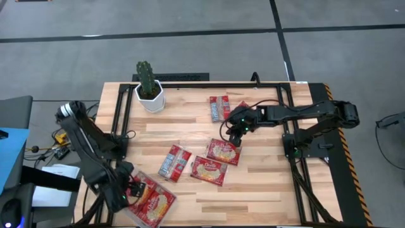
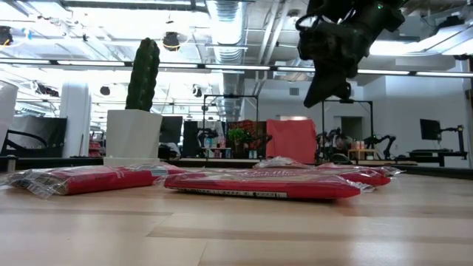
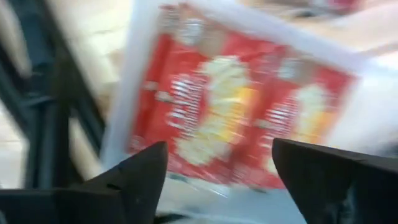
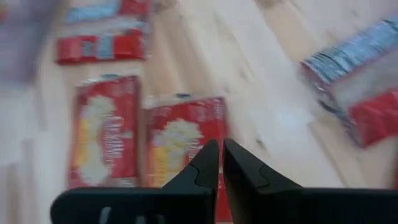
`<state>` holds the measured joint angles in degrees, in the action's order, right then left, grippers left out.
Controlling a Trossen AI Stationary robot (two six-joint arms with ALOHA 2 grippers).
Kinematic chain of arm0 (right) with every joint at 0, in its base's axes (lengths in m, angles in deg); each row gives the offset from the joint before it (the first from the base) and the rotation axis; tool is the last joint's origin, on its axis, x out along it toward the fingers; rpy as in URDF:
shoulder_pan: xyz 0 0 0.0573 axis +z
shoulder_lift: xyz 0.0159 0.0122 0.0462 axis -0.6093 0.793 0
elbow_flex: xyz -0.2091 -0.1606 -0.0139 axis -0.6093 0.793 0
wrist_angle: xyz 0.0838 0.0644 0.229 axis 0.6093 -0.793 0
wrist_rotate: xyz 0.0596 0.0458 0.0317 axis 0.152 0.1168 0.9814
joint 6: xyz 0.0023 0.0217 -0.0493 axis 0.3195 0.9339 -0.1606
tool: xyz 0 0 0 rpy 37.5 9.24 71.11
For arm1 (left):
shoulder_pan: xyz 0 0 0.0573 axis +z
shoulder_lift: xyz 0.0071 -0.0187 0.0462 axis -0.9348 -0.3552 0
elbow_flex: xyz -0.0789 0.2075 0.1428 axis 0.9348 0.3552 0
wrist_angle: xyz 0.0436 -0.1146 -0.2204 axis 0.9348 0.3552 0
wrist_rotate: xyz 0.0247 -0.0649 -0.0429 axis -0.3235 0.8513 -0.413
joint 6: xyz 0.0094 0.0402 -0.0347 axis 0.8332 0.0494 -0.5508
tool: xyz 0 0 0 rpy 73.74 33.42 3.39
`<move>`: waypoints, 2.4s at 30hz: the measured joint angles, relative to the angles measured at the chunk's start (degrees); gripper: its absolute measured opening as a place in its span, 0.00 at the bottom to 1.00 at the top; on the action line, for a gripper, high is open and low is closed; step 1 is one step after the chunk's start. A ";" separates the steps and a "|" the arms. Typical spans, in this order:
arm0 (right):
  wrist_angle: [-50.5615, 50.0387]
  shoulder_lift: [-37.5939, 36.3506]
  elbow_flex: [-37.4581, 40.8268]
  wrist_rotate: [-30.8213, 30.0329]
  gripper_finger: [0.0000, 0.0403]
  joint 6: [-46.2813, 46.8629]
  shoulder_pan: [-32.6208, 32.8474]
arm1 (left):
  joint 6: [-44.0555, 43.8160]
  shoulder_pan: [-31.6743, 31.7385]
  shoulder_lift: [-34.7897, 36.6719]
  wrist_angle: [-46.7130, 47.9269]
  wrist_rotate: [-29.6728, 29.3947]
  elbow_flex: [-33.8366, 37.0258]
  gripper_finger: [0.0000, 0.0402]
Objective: Sort popcorn bags into baskets
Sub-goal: Put the red popcorn bag into the transparent bin
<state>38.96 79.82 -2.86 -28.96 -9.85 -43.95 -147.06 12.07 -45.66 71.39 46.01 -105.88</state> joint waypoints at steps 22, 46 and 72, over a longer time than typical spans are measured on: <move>-3.21 -0.36 -7.38 3.41 0.12 -0.68 0.02 | 53.58 41.29 2.34 -3.21 -13.95 0.62 0.66; -4.31 1.06 -7.34 0.48 0.12 -1.01 4.37 | 47.36 42.06 2.39 -44.77 0.50 31.41 0.66; 17.33 22.88 -7.36 7.34 0.03 -8.12 7.64 | 43.58 41.96 -14.28 -82.81 2.43 37.09 0.36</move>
<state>56.28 102.71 -10.22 -21.62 -17.97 -36.31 -103.48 54.04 -59.94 -11.42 48.44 -68.79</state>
